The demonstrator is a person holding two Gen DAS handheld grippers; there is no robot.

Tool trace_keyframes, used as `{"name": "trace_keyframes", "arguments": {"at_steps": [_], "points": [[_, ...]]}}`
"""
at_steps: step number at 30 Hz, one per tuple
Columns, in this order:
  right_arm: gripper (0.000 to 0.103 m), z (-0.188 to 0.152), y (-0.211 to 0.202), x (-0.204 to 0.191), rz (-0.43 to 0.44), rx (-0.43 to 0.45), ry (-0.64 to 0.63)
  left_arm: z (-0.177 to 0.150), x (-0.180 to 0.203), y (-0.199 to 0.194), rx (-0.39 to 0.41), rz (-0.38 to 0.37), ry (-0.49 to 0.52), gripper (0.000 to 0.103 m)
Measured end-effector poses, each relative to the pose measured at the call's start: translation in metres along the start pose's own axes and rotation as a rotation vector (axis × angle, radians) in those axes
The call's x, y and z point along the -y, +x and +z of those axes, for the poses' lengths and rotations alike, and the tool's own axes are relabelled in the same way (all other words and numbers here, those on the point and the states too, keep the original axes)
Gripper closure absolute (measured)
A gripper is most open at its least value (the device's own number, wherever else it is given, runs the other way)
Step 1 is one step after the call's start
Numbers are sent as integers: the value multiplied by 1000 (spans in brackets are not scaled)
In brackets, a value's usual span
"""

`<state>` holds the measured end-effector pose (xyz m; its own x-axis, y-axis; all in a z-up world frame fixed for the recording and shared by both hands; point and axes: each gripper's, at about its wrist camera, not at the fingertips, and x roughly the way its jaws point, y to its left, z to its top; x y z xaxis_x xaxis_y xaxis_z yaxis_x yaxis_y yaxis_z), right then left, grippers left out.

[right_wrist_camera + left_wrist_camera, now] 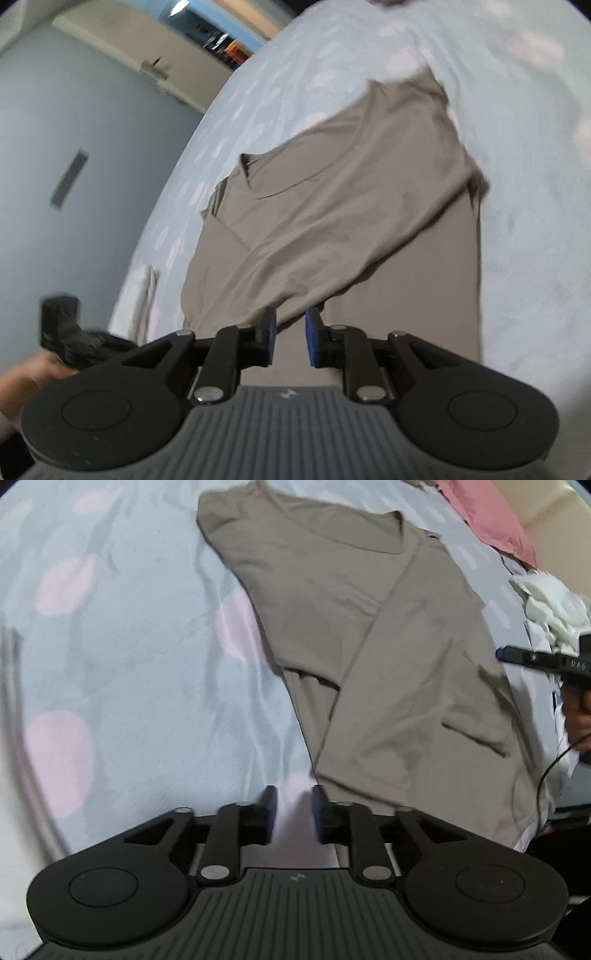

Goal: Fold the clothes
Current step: 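Open both grippers and move them to the shirt hem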

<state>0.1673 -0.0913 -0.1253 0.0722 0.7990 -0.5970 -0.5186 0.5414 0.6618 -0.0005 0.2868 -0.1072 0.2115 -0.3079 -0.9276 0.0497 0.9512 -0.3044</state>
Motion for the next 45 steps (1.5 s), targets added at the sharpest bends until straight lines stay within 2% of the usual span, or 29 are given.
{"name": "trace_keyframes", "arguments": {"at_steps": [2,5,8,11,12,14,15,18,21,24,28,32,39,45], "points": [[72,-3,-18,-20,-35,2,-131,-17,10,-14,29,1,10,67],[70,-17,-42,-49,-114,-41,-314,-46,26,-24,67,-8,-32,49],[70,-45,-55,-63,-211,-139,-431,-77,37,-25,69,-5,-131,47],[69,-73,-70,-65,-287,-191,-538,-110,42,-19,62,-32,-262,47],[68,-80,-76,-63,-316,-200,-584,-117,45,-19,62,-42,-275,47],[57,-93,-89,-59,-372,-206,-652,-131,49,-19,62,-61,-297,47],[55,-96,-97,-54,-394,-208,-664,-136,53,-21,78,-64,-276,47],[54,-106,-114,-33,-422,-232,-601,-150,60,-24,140,-63,-208,47],[55,-122,-120,-13,-410,-290,-529,-160,65,-20,177,-68,-169,47],[57,-134,-120,2,-430,-348,-452,-169,67,-14,178,-82,-181,47],[62,-142,-126,7,-374,-378,-340,-172,69,-12,186,-120,-208,47],[70,-152,-128,9,-350,-412,-326,-174,71,-6,165,-107,-190,47],[72,-156,-119,7,-309,-450,-337,-180,76,8,124,-86,-140,48],[72,-158,-114,9,-320,-458,-340,-179,65,4,85,-102,-203,48]]}}
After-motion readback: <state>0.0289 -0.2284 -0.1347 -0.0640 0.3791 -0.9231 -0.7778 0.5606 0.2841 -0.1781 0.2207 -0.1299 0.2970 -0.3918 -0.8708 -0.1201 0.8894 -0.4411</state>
